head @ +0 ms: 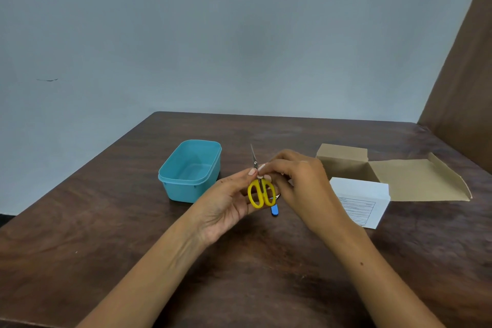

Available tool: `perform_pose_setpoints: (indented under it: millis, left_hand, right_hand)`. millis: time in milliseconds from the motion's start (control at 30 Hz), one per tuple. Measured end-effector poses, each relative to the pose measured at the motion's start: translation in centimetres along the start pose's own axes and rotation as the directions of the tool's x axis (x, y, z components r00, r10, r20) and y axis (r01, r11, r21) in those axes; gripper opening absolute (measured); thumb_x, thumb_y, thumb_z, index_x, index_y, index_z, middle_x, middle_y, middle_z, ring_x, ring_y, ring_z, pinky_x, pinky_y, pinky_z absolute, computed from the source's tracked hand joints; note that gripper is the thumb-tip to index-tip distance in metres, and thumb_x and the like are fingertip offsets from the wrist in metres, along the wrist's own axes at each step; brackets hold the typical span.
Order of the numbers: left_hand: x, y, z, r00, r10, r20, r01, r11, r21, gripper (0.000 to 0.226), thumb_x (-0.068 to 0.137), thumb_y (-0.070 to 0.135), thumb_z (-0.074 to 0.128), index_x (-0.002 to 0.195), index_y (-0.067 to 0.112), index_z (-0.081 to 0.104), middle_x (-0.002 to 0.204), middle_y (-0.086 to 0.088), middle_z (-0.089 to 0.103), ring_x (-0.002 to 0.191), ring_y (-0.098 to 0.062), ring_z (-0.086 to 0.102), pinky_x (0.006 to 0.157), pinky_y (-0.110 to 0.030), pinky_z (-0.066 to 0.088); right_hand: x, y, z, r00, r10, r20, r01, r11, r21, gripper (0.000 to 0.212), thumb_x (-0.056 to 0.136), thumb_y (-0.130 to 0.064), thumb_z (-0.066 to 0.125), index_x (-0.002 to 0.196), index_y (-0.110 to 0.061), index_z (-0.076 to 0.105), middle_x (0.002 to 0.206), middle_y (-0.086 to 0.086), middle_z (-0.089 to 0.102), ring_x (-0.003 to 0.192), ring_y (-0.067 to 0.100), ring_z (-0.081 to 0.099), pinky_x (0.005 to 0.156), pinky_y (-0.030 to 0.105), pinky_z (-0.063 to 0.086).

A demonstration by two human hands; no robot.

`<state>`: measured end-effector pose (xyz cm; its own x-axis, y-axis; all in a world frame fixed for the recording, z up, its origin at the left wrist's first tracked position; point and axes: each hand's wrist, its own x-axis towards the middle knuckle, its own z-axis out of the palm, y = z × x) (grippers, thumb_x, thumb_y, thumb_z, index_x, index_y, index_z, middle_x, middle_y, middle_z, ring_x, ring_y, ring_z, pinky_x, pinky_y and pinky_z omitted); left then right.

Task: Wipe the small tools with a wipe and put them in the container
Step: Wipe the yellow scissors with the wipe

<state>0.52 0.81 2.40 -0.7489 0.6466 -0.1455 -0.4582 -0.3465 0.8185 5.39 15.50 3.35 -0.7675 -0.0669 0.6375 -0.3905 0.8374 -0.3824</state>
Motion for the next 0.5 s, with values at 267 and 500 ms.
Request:
perform_pose_setpoints:
  millis: [267, 500]
  left_hand:
    - [-0.2, -0.2, 0.2, 0.993, 0.037, -0.108, -0.017, 0.983, 0.184, 0.023, 0.094, 0.008, 0.049, 0.098, -0.005, 0.068, 0.078, -0.015, 0.073, 0.062, -0.016, 0.070, 0.052, -0.022, 0.056]
    - [0.0, -0.2, 0.0, 0.953, 0.198, -0.230, -0.113, 0.935, 0.337, 0.023, 0.094, 0.012, 0.052, 0.096, -0.001, 0.071, 0.071, -0.013, 0.073, 0.059, -0.016, 0.070, 0.056, -0.023, 0.056]
  right_hand:
    - [0.4, 0.4, -1.3, 0.966, -0.018, 0.259, 0.020, 1.000, -0.008, 0.021, 0.080, 0.003, 0.065, 0.087, -0.014, 0.076, 0.085, 0.006, 0.068, 0.071, 0.017, 0.057, 0.062, 0.015, 0.039]
    - [0.1, 0.0, 0.1, 0.968, -0.005, 0.250, 0.037, 0.992, -0.123, 0.018, 0.081, -0.003, 0.061, 0.090, -0.013, 0.073, 0.089, 0.011, 0.063, 0.077, 0.032, 0.060, 0.064, 0.040, 0.050]
